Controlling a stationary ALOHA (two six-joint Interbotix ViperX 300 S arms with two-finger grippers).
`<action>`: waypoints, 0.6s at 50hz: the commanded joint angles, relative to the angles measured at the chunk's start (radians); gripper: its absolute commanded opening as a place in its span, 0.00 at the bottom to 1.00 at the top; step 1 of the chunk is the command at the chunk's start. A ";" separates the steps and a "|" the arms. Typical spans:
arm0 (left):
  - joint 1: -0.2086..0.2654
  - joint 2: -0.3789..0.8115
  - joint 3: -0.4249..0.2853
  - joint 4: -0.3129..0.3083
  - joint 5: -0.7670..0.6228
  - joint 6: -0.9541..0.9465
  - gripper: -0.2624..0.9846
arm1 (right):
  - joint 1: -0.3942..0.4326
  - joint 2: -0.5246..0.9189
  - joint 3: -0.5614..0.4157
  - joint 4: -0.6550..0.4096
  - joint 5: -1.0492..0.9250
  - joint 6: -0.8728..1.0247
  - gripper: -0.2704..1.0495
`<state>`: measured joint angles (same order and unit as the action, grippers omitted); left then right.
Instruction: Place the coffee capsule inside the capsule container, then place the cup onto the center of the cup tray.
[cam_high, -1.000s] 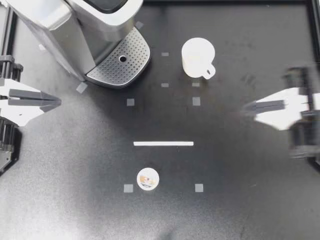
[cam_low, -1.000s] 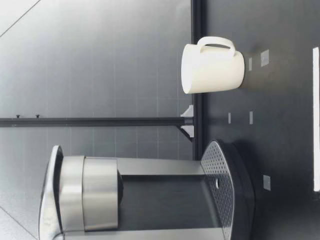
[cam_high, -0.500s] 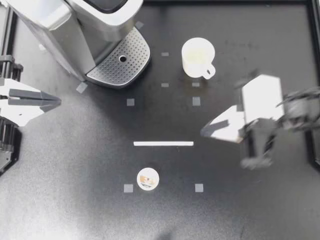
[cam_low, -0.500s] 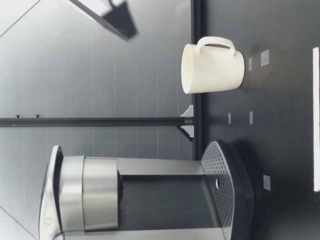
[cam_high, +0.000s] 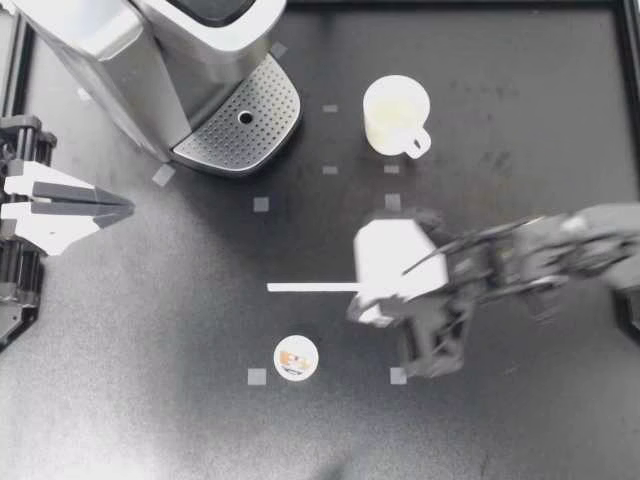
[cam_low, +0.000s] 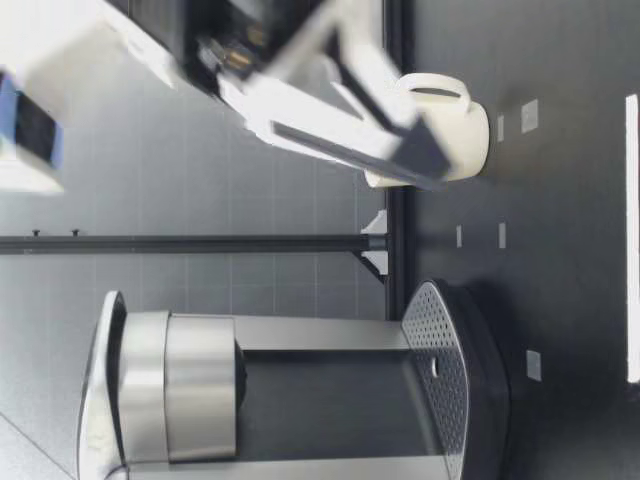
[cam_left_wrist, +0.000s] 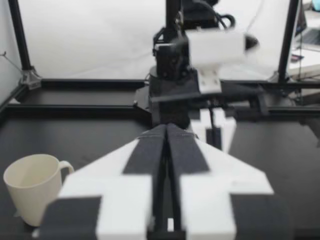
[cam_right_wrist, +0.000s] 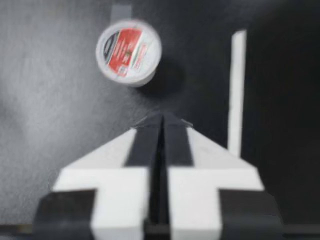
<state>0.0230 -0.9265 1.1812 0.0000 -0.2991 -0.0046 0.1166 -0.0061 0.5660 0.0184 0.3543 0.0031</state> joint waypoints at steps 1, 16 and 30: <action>0.002 0.006 -0.023 0.002 0.002 0.000 0.25 | 0.012 0.028 -0.061 0.002 0.051 0.002 0.38; 0.002 0.005 -0.026 0.002 0.008 0.000 0.25 | 0.017 0.156 -0.161 0.043 0.147 0.005 0.82; 0.002 0.005 -0.025 0.002 0.009 0.000 0.25 | 0.046 0.207 -0.195 0.049 0.129 0.005 0.85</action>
<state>0.0230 -0.9265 1.1812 0.0015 -0.2869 -0.0046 0.1519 0.2117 0.3973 0.0660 0.4970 0.0077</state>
